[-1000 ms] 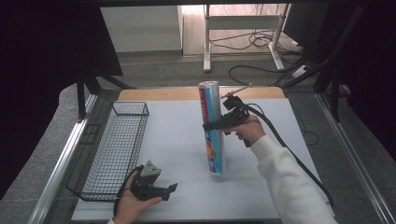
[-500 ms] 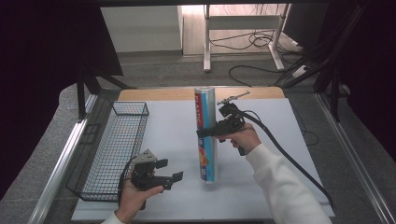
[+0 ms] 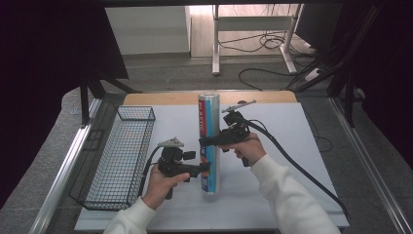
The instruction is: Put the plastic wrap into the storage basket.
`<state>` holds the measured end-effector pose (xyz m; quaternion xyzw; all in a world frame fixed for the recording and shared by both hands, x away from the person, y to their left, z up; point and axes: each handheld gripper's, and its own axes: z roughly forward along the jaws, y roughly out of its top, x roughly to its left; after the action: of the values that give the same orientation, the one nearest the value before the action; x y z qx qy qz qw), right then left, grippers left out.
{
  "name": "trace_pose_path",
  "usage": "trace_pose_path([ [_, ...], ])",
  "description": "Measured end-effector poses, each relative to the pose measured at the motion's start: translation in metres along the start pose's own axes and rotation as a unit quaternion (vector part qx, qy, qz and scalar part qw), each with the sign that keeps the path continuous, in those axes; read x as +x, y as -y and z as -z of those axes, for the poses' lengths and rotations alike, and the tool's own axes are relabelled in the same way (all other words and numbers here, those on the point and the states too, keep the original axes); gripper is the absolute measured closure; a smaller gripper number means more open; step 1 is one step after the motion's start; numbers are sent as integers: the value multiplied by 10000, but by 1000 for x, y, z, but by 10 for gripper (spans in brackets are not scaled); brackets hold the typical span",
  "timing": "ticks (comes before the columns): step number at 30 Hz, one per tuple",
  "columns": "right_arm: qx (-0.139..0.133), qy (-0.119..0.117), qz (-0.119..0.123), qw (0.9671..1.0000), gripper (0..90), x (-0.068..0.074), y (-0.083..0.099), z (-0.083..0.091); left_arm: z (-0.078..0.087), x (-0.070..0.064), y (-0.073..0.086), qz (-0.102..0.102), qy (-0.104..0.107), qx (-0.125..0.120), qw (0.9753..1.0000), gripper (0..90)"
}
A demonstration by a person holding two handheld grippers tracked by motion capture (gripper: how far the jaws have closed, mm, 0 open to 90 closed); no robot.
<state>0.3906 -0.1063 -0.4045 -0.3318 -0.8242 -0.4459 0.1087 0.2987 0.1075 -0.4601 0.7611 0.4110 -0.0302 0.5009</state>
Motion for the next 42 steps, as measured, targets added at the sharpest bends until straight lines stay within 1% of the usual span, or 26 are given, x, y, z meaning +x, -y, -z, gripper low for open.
trace_pose_path([
  [3,-58,-17,5,10000,322,1,0,-2,-7,4,-4,94,70,19,9999,158],
  [5,-81,-33,-9,10000,322,2,0,-3,-11,5,-6,121,26,1,9999,170],
  [7,-110,-41,-21,9999,322,3,1,-4,-14,6,-7,136,33,1,9999,179],
  [9,-129,-95,-20,9999,322,4,1,-5,-17,6,-8,193,9,3,9998,204],
  [12,-136,-137,-41,9998,322,5,1,-6,-20,8,-8,295,119,-7,9995,219],
  [15,-141,-106,-81,9998,322,5,1,-7,-22,6,-9,291,86,-21,9995,260],
  [17,-143,-111,-94,9998,322,6,2,-8,-23,6,-9,300,115,-20,9995,287],
  [18,-134,-113,-88,9998,322,6,2,-9,-23,6,-9,295,79,-5,9995,299],
  [20,-98,-116,-78,9999,321,5,3,-10,-24,5,-9,265,44,44,9996,309],
  [23,-52,-152,-100,9998,321,4,3,-12,-24,6,-9,267,72,69,9996,316],
  [26,-34,-161,-46,9999,319,4,2,-12,-23,6,-9,197,79,74,9997,318],
  [28,-32,-202,-19,9998,317,4,1,-11,-21,7,-9,206,123,43,9997,318],
  [29,-28,-225,-23,9997,316,4,1,-11,-21,8,-10,223,180,57,9996,318],
  [31,-20,-277,-6,9996,311,2,0,-10,-19,11,-10,338,363,70,9987,319],
  [33,-57,-253,51,9997,289,3,-1,-8,-19,13,-10,445,497,39,9978,320],
  [34,-74,-260,70,9996,268,2,-2,-7,-18,14,-10,442,526,45,9976,320],
  [36,-87,-275,76,9996,219,1,-4,-5,-16,14,-11,412,515,26,9978,321],
  [37,-138,-215,115,9996,192,1,-4,-2,-16,15,-11,423,521,23,9977,320],
  [40,-224,-128,115,9996,132,4,-6,7,-15,17,-10,506,597,58,9969,321],
  [42,-235,-87,116,9996,112,5,-5,12,-14,19,-10,549,646,55,9964,321],
])
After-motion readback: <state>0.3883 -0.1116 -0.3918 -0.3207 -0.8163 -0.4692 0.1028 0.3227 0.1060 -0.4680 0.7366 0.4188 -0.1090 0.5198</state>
